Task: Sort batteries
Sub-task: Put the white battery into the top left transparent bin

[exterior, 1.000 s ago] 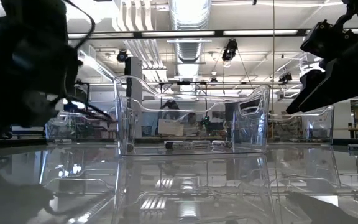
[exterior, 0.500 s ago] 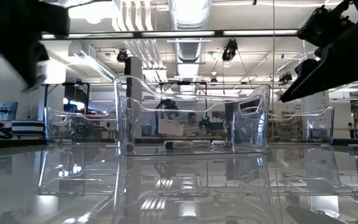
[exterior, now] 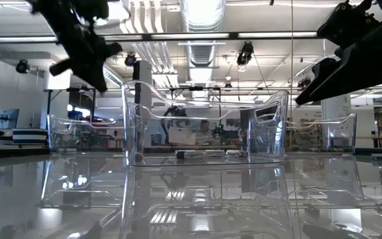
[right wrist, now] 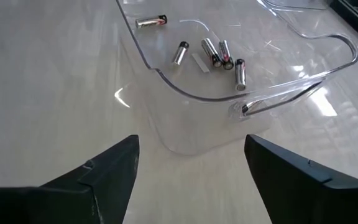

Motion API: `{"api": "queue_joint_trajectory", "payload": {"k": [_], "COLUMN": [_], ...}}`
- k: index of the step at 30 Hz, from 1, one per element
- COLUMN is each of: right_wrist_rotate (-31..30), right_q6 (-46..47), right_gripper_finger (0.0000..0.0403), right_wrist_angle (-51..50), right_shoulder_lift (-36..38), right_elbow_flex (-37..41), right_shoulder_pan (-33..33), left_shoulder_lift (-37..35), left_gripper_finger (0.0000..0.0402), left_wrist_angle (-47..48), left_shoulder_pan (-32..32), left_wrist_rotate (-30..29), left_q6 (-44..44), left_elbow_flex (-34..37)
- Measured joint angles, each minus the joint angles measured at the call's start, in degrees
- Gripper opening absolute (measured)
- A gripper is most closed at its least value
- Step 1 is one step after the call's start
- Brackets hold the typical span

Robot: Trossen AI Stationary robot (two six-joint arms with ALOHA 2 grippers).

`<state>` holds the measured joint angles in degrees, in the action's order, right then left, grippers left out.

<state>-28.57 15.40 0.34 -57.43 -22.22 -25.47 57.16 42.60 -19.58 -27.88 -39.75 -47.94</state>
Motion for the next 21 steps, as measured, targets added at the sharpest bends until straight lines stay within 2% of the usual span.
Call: {"api": "queue_joint_trajectory", "payload": {"k": [5,10,15,21], "right_wrist_rotate": [0.02,0.33,0.52,0.08], "right_q6": [0.19,1.84,2.58,1.57], "right_gripper_finger": [0.0292,0.0295,0.0285,0.0275], "right_wrist_angle": [-0.07,-1.24,-3.02,-2.92], "right_shoulder_lift": [0.00,0.00,0.00,0.00], "right_elbow_flex": [0.00,0.00,0.04,0.09], "right_shoulder_pan": [0.00,0.00,0.00,0.00], "left_shoulder_lift": [7.51,15.34,22.47,31.37], "left_gripper_finger": [0.0002,0.0002,0.0004,0.0005], "left_wrist_angle": [-6.94,-8.56,-8.38,-3.24], "left_shoulder_pan": [-20.91,-33.23,-35.27,-35.49], "left_wrist_rotate": [14.14,20.25,21.60,21.55], "left_q6": [5.92,7.07,6.04,8.13], "left_elbow_flex": [0.02,0.02,-2.14,-11.62]}}
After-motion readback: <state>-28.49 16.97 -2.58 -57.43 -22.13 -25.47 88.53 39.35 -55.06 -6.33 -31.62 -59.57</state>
